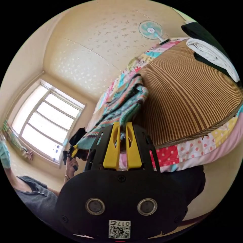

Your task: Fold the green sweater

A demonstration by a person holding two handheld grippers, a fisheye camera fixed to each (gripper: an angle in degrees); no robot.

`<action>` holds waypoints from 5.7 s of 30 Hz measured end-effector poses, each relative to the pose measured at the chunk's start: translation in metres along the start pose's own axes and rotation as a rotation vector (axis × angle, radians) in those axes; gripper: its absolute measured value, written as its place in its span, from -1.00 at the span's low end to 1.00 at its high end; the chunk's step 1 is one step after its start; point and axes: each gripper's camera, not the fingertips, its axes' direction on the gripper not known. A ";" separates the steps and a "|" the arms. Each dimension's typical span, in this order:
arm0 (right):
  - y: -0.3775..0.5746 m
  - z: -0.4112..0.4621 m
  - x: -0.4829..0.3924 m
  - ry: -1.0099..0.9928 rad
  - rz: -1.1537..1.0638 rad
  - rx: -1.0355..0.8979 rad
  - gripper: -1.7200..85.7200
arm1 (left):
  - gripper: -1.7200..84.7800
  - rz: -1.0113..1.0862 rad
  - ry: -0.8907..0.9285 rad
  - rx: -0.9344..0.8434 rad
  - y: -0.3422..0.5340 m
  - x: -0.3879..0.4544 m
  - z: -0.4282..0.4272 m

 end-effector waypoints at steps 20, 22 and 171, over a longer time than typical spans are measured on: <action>-0.100 0.015 -0.065 0.344 0.050 0.155 -0.89 | -0.91 -0.156 -0.269 0.233 -0.080 -0.035 0.038; -0.127 0.075 -0.050 0.457 0.035 0.102 -0.88 | -0.89 -0.182 -0.337 0.223 -0.092 -0.059 0.065; 0.059 0.169 -0.093 0.445 -0.361 -0.481 -0.91 | -0.75 0.061 -0.435 0.311 -0.015 0.081 -0.108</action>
